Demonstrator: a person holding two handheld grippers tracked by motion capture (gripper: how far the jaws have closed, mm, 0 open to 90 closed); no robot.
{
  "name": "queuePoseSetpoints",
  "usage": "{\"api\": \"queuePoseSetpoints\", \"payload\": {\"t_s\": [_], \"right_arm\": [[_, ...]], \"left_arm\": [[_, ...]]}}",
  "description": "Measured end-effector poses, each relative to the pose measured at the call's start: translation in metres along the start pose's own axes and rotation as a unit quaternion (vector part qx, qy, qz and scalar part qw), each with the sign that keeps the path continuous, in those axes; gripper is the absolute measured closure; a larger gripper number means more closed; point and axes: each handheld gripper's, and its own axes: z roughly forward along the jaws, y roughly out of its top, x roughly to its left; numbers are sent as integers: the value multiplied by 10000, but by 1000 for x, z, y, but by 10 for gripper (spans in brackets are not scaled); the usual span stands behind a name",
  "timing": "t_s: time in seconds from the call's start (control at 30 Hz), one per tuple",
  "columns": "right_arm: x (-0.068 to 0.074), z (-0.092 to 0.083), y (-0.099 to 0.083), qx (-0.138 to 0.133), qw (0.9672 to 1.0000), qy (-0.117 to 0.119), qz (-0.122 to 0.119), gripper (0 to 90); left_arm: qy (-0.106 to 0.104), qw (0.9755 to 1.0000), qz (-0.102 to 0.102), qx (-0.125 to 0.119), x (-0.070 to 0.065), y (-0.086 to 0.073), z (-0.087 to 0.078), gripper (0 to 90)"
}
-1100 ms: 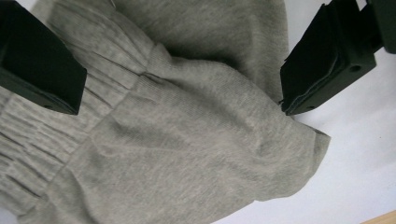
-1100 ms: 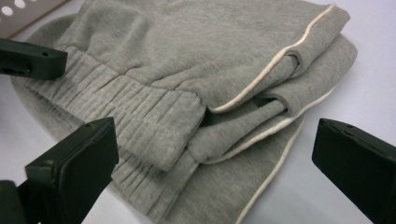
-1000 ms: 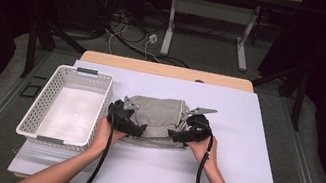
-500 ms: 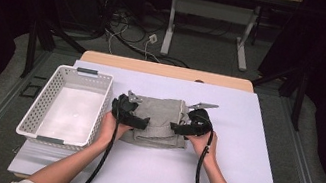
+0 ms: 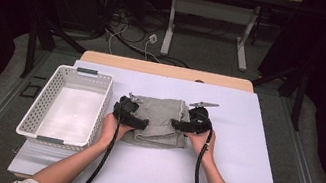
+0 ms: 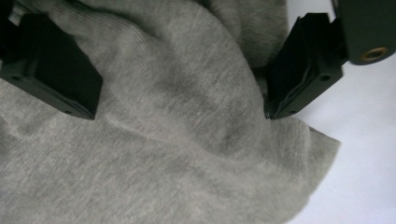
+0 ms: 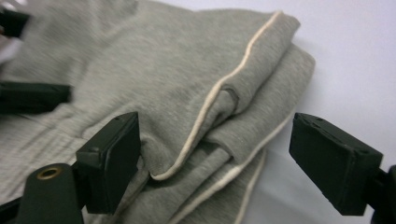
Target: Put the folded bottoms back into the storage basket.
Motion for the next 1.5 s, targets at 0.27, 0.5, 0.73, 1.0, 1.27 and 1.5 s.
{"api": "queuePoseSetpoints", "payload": {"t_s": [0.27,0.5,0.73,1.0,1.27,1.5], "right_arm": [[-1,2,0,122,9999,-114,-15,191],[-4,10,-3,364,9991,-154,149,261],[-1,10,-4,372,9991,-161,144,366],[1,10,-4,401,9991,-138,78,455],[3,11,-5,376,9993,-23,79,561],[1,11,-6,340,9994,56,73,591]], "left_arm": [[-142,9999,-40,7,3,-1,2,152],[-207,9998,-41,4,2,-1,2,168],[-332,9994,66,7,1,0,0,277],[-476,9988,86,-93,-3,-2,-1,384],[-580,9981,113,-155,-5,-2,-1,516],[-642,9976,96,-236,-6,-3,-1,620]]}}
